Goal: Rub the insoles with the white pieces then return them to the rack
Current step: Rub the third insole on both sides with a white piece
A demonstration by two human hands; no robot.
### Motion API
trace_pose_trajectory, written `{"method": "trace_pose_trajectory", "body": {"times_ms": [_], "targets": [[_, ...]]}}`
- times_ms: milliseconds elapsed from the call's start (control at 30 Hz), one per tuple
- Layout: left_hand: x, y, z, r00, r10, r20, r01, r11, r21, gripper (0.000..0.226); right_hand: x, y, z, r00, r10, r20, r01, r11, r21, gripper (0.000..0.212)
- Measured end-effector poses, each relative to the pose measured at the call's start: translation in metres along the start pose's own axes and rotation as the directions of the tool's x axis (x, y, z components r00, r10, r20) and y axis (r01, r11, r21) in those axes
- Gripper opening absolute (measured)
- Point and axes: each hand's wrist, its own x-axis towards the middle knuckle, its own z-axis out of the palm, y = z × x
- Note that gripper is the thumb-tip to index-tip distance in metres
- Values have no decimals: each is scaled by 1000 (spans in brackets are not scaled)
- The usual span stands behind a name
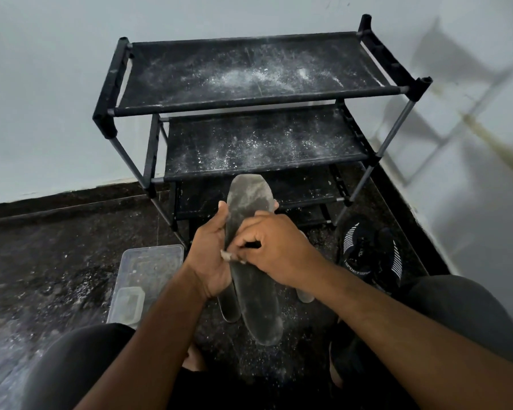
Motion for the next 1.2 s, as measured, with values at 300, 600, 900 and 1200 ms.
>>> {"method": "trace_pose_trajectory", "body": {"times_ms": [300, 600, 900, 1200], "targets": [[-3, 1, 7, 997, 54, -48, -51, 997, 51, 72, -6, -12, -17, 971, 76, 227, -107, 987, 123, 5], [3, -5, -1, 975, 125, -183, -116, 991, 62, 75, -1, 20, -38, 866, 409, -289, -334, 902, 275, 9], [6, -14, -2, 878, 131, -461, -56, 983, 173, 65, -4, 39, -2, 669, 743, -15, -672, 613, 417, 5], [19, -28, -3, 819, 78, -569, 65, 972, 227, 55, -20, 51, -10, 551, 832, 59, -725, 442, 529, 16]]}}
